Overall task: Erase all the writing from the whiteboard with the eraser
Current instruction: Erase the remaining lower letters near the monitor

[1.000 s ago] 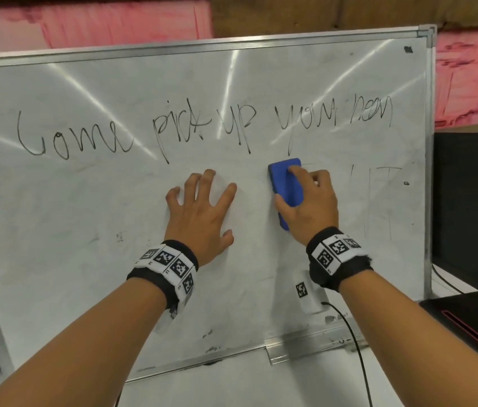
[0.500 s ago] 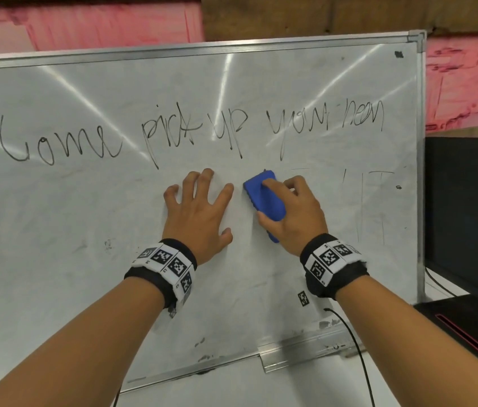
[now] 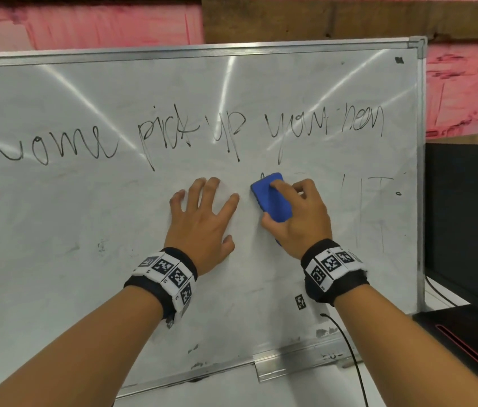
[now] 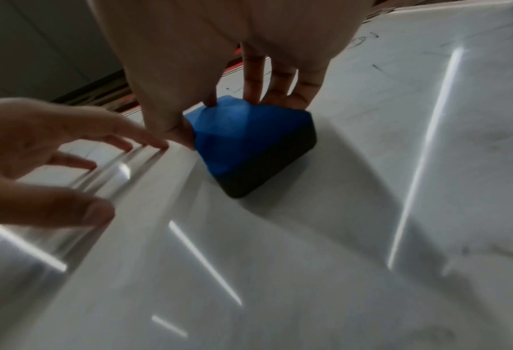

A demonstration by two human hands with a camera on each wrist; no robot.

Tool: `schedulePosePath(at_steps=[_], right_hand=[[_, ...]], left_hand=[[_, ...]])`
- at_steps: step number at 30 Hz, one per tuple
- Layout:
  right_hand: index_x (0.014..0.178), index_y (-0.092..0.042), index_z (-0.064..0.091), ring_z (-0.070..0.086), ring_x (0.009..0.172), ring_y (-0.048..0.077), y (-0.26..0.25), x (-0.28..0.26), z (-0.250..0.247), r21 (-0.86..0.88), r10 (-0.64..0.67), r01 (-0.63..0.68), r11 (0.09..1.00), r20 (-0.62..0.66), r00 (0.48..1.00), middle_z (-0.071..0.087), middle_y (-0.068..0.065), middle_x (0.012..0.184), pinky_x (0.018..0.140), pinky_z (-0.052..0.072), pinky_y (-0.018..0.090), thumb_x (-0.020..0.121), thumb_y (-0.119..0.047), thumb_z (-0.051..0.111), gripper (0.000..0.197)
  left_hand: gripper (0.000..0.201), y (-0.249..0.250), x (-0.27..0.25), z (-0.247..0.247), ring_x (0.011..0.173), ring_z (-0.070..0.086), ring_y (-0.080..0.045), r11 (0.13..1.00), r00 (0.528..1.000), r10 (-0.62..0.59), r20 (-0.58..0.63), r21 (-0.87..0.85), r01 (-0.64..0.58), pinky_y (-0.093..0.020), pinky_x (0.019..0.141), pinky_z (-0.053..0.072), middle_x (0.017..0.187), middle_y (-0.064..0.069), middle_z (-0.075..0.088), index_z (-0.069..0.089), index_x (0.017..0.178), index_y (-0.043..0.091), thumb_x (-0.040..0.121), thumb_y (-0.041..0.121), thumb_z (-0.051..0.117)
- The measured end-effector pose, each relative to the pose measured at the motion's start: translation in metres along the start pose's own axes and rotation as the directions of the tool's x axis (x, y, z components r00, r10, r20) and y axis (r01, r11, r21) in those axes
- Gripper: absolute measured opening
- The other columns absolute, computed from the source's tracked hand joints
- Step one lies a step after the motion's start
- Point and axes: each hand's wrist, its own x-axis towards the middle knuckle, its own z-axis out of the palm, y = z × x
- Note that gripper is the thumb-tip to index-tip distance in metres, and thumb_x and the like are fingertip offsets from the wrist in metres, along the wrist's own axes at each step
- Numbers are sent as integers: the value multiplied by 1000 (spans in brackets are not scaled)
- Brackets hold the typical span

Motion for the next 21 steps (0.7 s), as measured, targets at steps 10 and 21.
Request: schedulePosePath(at_steps=[10,21], right_hand=[[132,-30,55,48,87,16,-3,2,6,19,-85,85,996,-5,996,42,-1,109,68,56,35,79,-45,72,57],[132,-29,54,45,86,16,21,-2,-5,-24,-101,101,995,-1,995,41,-1,112,69,55,35,80,-41,71,56]], left_hand=[[83,-3,-8,8,149,15,-40,999,999,31,23,26,-31,-63,113,20,160,-18,20,36,150,29,77,58,64],[85,-7,-16,21,152,-11,-36,997,996,62,57,47,-65,-68,116,4,166,-14,-10,7,159,31,90,66,42]])
